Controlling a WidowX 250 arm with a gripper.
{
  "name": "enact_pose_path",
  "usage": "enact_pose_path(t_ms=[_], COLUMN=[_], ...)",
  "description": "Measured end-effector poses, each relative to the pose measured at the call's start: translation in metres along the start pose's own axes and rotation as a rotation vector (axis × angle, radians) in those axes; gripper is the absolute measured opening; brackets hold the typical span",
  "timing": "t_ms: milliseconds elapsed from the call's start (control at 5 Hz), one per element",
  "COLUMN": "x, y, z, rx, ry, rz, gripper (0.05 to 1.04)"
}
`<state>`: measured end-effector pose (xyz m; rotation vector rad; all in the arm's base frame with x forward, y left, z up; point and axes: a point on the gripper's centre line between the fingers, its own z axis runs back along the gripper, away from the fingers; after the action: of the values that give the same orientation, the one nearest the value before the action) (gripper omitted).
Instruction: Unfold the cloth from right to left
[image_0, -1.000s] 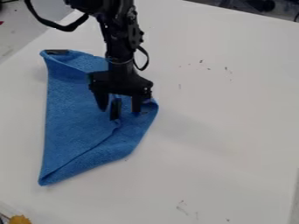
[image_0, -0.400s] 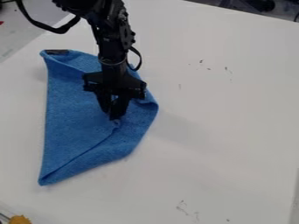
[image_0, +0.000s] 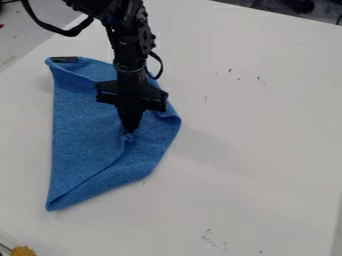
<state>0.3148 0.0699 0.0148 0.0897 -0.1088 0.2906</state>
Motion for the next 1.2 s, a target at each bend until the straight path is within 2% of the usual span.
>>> enact_pose_path(t_ms=[200,400,600,800,1000,1200], x=[-0.003,-0.006,-0.020,-0.034,-0.046,-0.054], y=[0.004,0.031,0.089,0.127,0.162,0.179], z=[0.002,0.042,0.061,0.053,0.028,0.005], rx=[0.024,0.109,0.161,0.151,0.107,0.074], ry=[0.015,-0.062,-0.124,-0.135,-0.117,-0.095], rz=[0.013,0.079,0.223,0.291,0.346,0.366], gripper=[0.054,0.054,0.054,0.054,0.054,0.054])
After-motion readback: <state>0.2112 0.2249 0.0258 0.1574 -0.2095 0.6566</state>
